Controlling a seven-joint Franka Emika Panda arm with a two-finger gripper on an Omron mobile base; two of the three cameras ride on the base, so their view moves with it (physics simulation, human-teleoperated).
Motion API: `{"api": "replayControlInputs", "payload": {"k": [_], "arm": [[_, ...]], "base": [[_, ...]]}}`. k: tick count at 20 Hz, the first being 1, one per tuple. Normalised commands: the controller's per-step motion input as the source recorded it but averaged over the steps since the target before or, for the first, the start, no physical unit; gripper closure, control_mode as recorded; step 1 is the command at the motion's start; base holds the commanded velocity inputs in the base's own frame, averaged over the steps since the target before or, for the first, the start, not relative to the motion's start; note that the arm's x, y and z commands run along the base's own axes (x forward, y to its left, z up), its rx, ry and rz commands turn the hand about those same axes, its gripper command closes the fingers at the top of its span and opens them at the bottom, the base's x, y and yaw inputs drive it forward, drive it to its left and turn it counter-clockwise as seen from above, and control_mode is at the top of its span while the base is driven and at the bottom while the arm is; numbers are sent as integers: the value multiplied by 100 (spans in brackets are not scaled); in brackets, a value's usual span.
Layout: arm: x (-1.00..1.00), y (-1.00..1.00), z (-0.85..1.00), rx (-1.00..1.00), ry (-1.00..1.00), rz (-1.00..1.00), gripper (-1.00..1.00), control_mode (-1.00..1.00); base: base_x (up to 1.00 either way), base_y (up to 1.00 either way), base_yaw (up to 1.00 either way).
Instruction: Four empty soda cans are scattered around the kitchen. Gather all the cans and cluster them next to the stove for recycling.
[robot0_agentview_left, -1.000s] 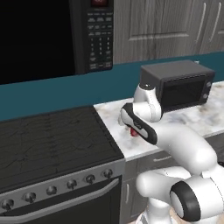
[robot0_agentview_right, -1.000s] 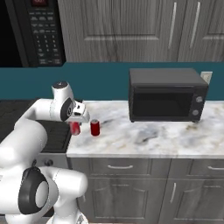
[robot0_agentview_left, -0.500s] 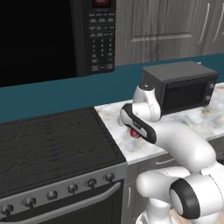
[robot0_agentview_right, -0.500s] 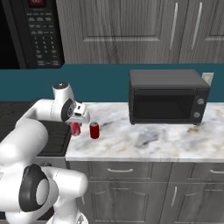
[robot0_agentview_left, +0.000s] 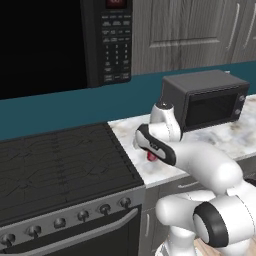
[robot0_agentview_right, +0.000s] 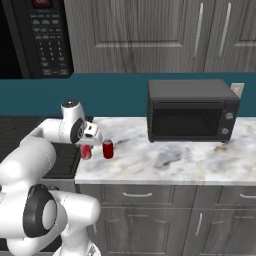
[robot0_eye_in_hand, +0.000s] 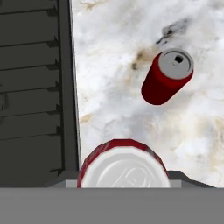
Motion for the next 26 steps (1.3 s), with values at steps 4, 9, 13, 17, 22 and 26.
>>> {"api": "replayControlInputs", "payload": {"k": [4, 9, 13, 17, 22, 26], "arm": [[0, 6, -18, 0, 0, 0, 100, -100], [0, 1, -17, 0, 0, 0, 100, -100], [1, 1, -18, 0, 0, 0, 100, -100], [0, 1, -17, 0, 0, 0, 100, -100], [0, 0, -15, 0, 0, 0, 100, -100], [1, 0, -14, 0, 0, 0, 100, -100]], "base": [[0, 0, 0], [0, 0, 0], [0, 0, 0], [0, 0, 0], [0, 0, 0], [0, 0, 0]]}}
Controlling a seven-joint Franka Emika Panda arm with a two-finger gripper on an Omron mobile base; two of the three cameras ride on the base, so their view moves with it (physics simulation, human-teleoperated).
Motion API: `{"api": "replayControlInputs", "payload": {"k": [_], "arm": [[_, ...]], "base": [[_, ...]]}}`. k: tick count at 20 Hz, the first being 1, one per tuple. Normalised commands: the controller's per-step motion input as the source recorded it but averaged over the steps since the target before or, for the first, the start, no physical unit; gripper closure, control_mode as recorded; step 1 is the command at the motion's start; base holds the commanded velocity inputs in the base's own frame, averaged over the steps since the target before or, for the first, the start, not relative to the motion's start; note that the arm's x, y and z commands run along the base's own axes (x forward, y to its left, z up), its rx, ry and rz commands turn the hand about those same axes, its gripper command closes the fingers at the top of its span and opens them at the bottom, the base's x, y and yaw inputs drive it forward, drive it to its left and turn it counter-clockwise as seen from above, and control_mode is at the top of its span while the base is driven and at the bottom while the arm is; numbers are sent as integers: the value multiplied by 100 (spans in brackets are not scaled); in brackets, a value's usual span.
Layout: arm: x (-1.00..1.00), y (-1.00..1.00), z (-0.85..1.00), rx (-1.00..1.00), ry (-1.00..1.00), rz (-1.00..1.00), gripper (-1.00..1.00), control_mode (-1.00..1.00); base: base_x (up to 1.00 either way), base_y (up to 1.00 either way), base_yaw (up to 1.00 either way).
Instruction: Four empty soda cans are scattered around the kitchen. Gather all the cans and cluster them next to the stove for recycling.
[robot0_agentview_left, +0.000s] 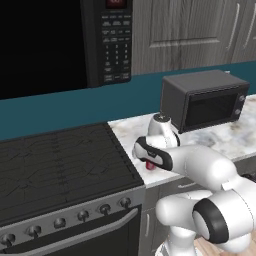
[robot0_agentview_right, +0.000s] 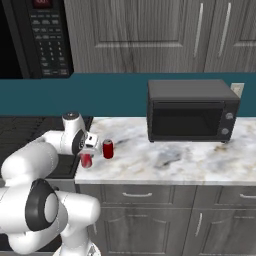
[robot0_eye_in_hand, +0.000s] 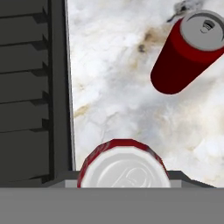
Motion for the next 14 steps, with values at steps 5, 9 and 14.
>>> {"api": "replayControlInputs", "payload": {"k": [5, 9, 14], "arm": [[0, 0, -13, 0, 0, 0, 100, -100], [2, 0, -10, 0, 0, 0, 100, -100], [4, 0, -9, 0, 0, 0, 100, -100]], "base": [[0, 0, 0], [0, 0, 0], [0, 0, 0]]}}
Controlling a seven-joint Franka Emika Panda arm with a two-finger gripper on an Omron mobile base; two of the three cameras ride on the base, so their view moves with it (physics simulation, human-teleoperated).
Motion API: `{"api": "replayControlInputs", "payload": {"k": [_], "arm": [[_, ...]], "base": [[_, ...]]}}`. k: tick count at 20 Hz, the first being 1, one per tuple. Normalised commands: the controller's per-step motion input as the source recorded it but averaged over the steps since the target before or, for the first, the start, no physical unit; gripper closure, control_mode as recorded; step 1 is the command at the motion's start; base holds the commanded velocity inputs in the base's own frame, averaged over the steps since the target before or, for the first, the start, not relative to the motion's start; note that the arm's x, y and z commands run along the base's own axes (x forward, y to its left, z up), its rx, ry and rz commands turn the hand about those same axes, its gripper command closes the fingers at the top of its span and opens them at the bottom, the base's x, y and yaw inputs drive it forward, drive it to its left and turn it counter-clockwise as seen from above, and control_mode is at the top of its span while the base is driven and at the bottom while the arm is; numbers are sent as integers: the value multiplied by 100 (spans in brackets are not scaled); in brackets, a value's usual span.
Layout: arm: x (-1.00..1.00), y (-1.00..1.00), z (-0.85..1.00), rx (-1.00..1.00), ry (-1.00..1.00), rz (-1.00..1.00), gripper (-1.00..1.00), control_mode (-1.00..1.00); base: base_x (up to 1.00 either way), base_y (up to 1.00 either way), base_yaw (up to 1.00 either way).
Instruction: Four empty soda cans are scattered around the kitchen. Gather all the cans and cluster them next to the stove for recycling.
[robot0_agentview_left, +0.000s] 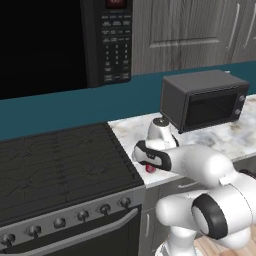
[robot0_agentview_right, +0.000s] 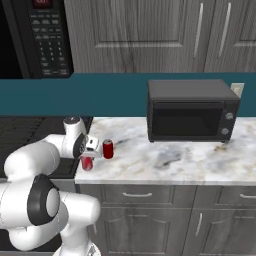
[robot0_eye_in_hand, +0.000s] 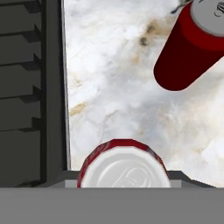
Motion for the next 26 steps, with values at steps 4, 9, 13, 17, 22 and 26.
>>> {"api": "replayControlInputs", "payload": {"k": [4, 9, 13, 17, 22, 26], "arm": [[4, 1, -9, 0, 0, 0, 100, -100], [4, 1, -9, 0, 0, 0, 100, -100], [3, 0, -9, 0, 0, 0, 100, -100], [3, 0, -8, 0, 0, 0, 100, -100], [3, 0, -8, 0, 0, 0, 100, -100], [3, 0, -9, 0, 0, 0, 100, -100]], "base": [[0, 0, 0], [0, 0, 0], [0, 0, 0], [0, 0, 0], [0, 0, 0], [0, 0, 0]]}}
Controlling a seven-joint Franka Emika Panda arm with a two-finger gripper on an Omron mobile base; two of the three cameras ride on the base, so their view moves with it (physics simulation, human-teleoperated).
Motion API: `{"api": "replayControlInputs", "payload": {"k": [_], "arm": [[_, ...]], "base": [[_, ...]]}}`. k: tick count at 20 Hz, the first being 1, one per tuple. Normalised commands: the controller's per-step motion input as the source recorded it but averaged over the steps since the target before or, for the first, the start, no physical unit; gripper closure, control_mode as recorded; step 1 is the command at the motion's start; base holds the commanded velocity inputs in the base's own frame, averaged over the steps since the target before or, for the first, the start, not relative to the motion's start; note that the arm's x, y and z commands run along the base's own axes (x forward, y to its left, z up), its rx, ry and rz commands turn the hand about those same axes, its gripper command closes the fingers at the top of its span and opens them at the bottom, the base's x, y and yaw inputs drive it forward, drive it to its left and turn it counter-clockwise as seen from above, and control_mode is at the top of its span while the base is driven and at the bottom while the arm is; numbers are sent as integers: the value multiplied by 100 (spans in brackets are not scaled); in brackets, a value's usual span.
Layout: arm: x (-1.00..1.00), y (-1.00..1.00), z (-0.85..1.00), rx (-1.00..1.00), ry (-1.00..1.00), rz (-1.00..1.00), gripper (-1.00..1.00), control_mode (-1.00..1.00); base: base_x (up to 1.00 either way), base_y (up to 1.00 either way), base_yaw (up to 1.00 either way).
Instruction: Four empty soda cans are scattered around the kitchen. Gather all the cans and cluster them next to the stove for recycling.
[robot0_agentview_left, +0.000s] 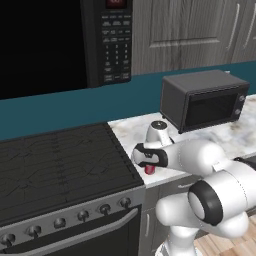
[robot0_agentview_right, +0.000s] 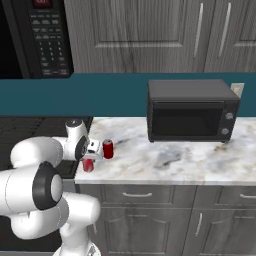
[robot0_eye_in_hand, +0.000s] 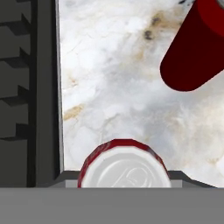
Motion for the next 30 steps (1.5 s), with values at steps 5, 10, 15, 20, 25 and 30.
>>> {"api": "replayControlInputs", "payload": {"k": [5, 10, 15, 20, 25, 30], "arm": [[1, 0, -2, 0, 0, 0, -100, -100], [0, 0, 0, 0, 0, 0, -100, -100], [0, 0, 0, 0, 0, 0, -100, -100], [-2, 0, 8, 0, 0, -1, -100, -100], [-1, -3, 26, 0, 0, -3, -100, -100], [-16, -8, 43, 0, -1, -6, -100, -100]], "base": [[0, 0, 0], [0, 0, 0], [0, 0, 0], [0, 0, 0], [0, 0, 0], [0, 0, 0]]}}
